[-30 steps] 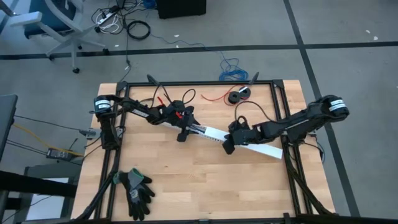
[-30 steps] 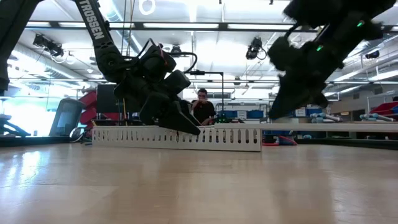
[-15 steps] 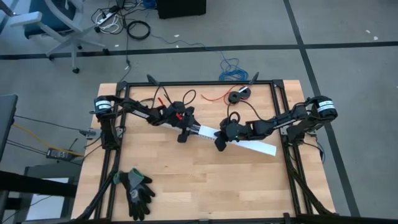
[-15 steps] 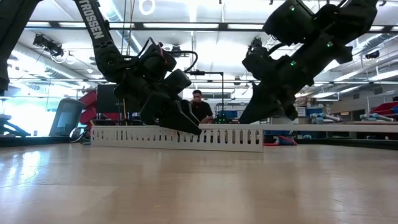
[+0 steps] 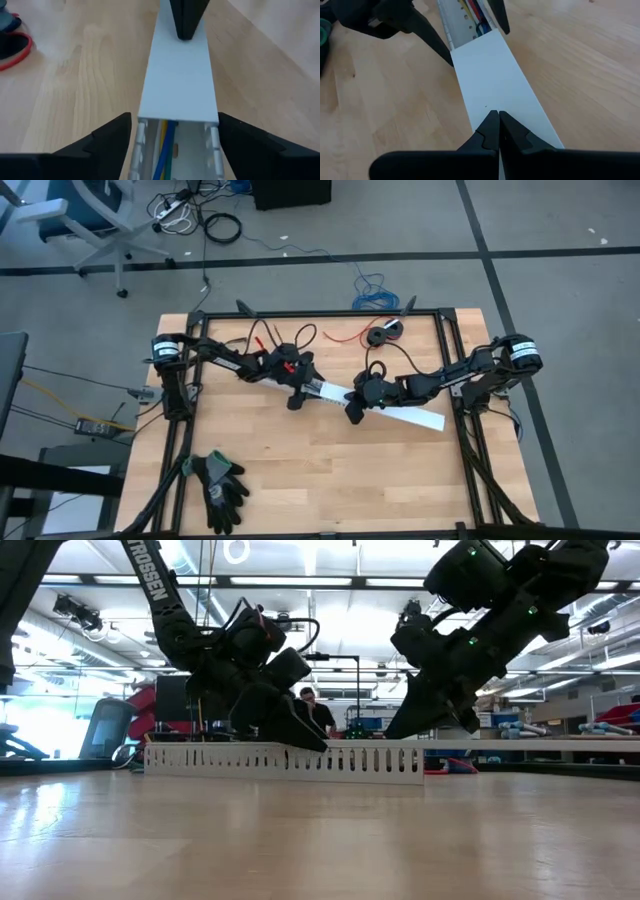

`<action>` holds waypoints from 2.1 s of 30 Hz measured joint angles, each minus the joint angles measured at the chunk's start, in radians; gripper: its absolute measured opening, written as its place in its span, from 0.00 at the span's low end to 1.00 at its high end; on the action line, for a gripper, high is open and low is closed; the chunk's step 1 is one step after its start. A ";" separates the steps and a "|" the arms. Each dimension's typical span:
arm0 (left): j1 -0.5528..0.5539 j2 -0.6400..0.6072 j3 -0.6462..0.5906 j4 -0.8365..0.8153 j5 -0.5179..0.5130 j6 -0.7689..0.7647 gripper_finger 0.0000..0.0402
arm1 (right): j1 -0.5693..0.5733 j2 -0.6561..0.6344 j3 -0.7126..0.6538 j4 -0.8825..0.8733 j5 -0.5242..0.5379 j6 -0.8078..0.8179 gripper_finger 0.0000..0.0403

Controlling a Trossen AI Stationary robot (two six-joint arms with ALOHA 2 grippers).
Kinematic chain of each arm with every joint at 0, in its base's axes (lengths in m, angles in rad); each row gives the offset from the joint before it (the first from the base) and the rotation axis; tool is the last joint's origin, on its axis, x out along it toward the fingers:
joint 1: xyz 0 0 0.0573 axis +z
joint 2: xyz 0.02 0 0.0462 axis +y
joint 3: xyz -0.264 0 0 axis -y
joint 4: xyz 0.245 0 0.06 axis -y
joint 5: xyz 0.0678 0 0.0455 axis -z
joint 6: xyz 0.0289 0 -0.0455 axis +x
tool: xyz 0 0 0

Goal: Ziptie cables
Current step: Close the white cable duct cover

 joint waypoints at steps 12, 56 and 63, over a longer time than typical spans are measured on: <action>0.029 -0.156 0.006 -0.232 -0.005 0.098 0.76 | 0.000 0.000 0.000 -0.002 -0.004 0.001 0.00; 0.056 -0.108 -0.060 -0.201 -0.089 0.116 0.60 | 0.093 -0.244 -0.002 -0.455 0.068 0.205 0.00; 0.041 -0.108 -0.061 -0.201 -0.090 0.116 0.60 | 0.023 -0.078 0.001 -0.188 0.037 0.096 0.00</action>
